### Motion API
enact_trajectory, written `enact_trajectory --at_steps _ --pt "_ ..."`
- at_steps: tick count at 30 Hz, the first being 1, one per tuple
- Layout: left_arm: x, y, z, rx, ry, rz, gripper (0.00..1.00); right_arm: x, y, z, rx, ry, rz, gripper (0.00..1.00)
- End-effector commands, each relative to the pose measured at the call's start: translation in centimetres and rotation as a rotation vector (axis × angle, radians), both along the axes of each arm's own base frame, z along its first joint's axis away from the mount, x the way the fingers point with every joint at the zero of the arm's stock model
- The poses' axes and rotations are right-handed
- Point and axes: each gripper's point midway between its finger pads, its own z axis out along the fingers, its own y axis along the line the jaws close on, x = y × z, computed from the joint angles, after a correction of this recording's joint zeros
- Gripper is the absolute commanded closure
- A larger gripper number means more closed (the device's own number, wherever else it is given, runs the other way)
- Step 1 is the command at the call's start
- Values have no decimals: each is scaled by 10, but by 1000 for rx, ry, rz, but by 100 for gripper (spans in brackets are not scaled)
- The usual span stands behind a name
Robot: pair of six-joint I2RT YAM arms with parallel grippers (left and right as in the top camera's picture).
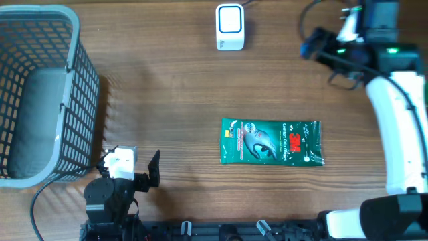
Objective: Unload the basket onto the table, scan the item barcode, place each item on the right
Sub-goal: 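Reach the right gripper to the green gloves pack and grasp it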
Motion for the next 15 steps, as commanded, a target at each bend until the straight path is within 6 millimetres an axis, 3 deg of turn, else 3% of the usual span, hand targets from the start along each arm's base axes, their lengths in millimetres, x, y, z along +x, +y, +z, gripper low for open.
enact_trajectory --at_steps 1,3,5,8,12,15 --pt "0 2 0 -6 -4 13 0 -23 70 -32 8 91 174 0" --pt "0 2 0 -6 -4 13 0 -39 89 -52 -17 159 245 0" --pt "0 2 0 -6 -4 12 0 -69 104 -84 -31 285 272 0" --pt "0 2 0 -6 -4 13 0 -113 106 -128 -41 467 178 1" --pt "0 2 0 -6 -4 13 0 -157 77 -167 -66 665 -227 0" --pt "0 2 0 -6 -4 13 0 -184 63 -180 -47 770 -590 0"
